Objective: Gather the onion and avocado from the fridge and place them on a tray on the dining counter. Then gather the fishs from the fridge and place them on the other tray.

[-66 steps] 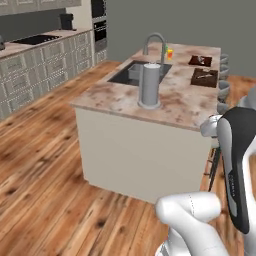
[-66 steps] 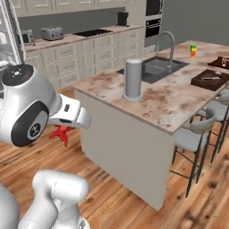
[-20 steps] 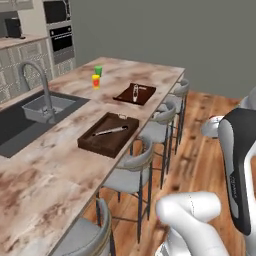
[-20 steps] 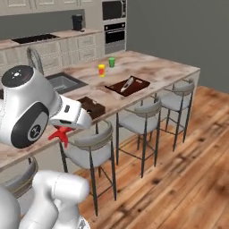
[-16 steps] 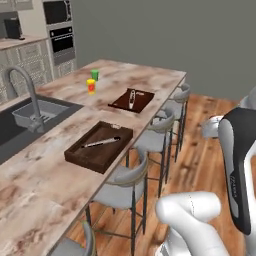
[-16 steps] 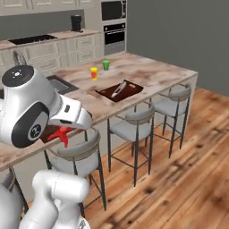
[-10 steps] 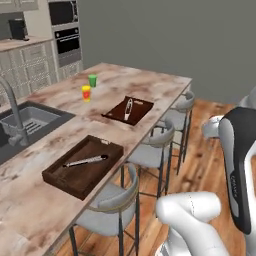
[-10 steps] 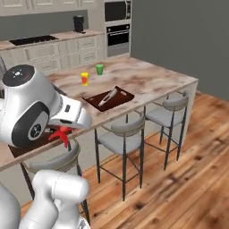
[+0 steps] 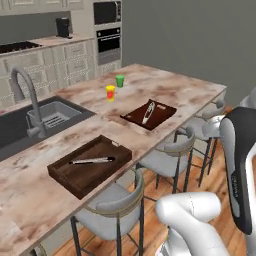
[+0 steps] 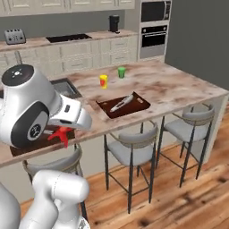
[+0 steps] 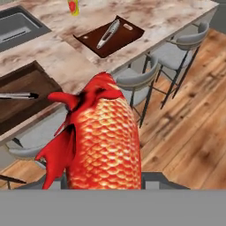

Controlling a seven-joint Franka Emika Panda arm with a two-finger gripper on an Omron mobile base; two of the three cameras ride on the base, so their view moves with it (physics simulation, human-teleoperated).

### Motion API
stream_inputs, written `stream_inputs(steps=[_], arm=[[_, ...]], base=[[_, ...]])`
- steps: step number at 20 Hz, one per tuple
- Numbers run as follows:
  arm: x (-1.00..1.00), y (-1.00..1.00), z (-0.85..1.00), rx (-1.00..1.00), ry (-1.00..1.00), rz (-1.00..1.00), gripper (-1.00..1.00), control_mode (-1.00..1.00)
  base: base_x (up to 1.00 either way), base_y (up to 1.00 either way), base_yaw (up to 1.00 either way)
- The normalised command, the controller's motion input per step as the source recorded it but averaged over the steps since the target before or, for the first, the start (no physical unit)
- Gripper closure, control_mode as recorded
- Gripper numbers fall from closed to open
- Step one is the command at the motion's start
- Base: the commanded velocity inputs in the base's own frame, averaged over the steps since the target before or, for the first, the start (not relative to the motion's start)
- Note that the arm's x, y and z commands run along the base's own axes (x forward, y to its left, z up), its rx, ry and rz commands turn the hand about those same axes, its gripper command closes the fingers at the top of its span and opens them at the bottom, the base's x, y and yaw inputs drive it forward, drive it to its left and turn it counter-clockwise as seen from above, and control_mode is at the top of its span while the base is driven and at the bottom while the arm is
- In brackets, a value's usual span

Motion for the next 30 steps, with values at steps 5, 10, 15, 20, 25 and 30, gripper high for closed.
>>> stream_inputs(steps=[5, 10, 15, 20, 25, 30], arm=[[0.0, 0.0, 0.0, 0.0, 0.0, 0.0, 1.0, 1.0], [0.0, 0.0, 0.0, 0.0, 0.0, 0.0, 1.0, 1.0], [0.0, 0.0, 0.0, 0.0, 0.0, 0.0, 1.0, 1.0], [0.0, 0.0, 0.0, 0.0, 0.0, 0.0, 1.0, 1.0], [0.0, 0.0, 0.0, 0.0, 0.0, 0.0, 1.0, 1.0], [0.0, 0.0, 0.0, 0.0, 0.0, 0.0, 1.0, 1.0]], base=[[0.34, -0.58, 0.4], [0.31, -0.69, 0.36], [0.03, -0.93, 0.12], [0.05, -0.83, 0.03], [0.23, -0.36, 0.33], [0.22, -0.3, 0.42]])
